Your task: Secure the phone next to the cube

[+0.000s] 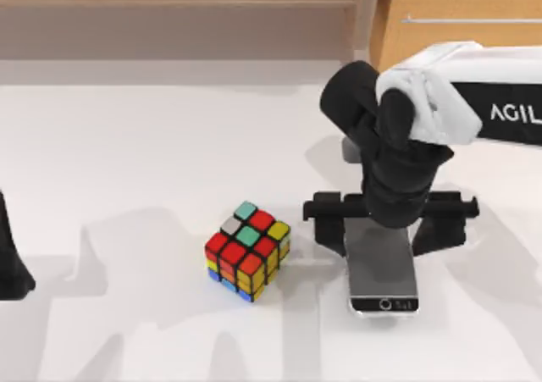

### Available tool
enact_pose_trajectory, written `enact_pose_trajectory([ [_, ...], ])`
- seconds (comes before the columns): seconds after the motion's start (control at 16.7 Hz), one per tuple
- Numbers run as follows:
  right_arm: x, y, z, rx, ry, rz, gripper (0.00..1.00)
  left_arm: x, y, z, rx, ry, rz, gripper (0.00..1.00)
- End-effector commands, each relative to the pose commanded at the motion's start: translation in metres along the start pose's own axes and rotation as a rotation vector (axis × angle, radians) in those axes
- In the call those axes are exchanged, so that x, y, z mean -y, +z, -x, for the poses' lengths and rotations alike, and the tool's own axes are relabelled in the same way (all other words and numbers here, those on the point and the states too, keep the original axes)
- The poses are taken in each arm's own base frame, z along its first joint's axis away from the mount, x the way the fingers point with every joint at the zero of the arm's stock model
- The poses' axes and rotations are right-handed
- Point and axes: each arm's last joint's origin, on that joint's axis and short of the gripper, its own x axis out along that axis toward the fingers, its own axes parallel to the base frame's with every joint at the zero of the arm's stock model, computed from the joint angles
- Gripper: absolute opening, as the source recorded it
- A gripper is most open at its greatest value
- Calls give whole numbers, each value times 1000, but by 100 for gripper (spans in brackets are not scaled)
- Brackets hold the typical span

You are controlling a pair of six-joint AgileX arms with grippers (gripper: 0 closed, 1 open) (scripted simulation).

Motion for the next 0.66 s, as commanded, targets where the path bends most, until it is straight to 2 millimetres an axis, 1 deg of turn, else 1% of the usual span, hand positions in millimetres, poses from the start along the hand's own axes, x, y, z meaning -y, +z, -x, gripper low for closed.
enact_pose_trajectory([
  [0.3,0,0,0,0,0,0,98,0,0,0,0,0,0,100],
  [0.36,0,0,0,0,0,0,100,0,0,0,0,0,0,100],
  [0.66,0,0,0,0,0,0,100,0,0,0,0,0,0,100],
])
